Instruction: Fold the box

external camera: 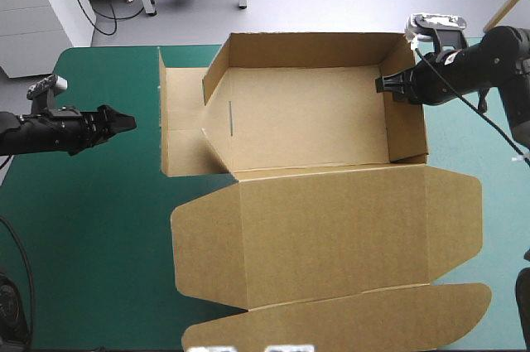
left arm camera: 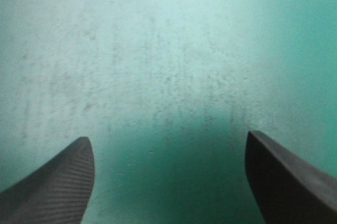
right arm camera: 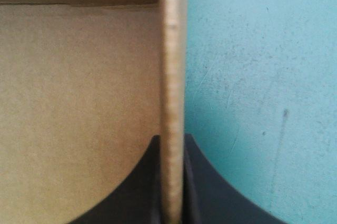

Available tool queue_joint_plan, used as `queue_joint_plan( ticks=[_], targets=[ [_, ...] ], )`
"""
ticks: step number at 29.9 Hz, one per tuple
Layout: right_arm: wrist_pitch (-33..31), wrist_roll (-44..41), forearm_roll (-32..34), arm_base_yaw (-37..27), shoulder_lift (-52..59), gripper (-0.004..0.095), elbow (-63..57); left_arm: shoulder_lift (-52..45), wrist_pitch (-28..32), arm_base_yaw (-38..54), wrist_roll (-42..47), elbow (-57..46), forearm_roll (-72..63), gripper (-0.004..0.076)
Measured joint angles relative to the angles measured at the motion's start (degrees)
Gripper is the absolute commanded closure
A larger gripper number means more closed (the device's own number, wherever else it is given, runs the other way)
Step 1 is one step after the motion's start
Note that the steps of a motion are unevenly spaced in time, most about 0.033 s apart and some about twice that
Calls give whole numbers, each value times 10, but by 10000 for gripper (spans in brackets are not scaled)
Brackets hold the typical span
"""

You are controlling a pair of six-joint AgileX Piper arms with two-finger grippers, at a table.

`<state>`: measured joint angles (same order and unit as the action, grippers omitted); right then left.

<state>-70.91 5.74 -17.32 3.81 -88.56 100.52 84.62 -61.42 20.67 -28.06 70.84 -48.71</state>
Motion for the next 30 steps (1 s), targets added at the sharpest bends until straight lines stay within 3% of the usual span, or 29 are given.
queue_joint_plan(
  ticks=[11,19,30],
  targets=[
    [11,21,-53,0,0,927,0,0,-79,-25,-71,1,-126,160],
    [46,20,-55,3,-42,925,0,0,-80,-28,-81,1,-138,160],
    [117,2,-56,82,-138,925,0,-3,-79,-28,-94,1,-140,160]
  ],
)
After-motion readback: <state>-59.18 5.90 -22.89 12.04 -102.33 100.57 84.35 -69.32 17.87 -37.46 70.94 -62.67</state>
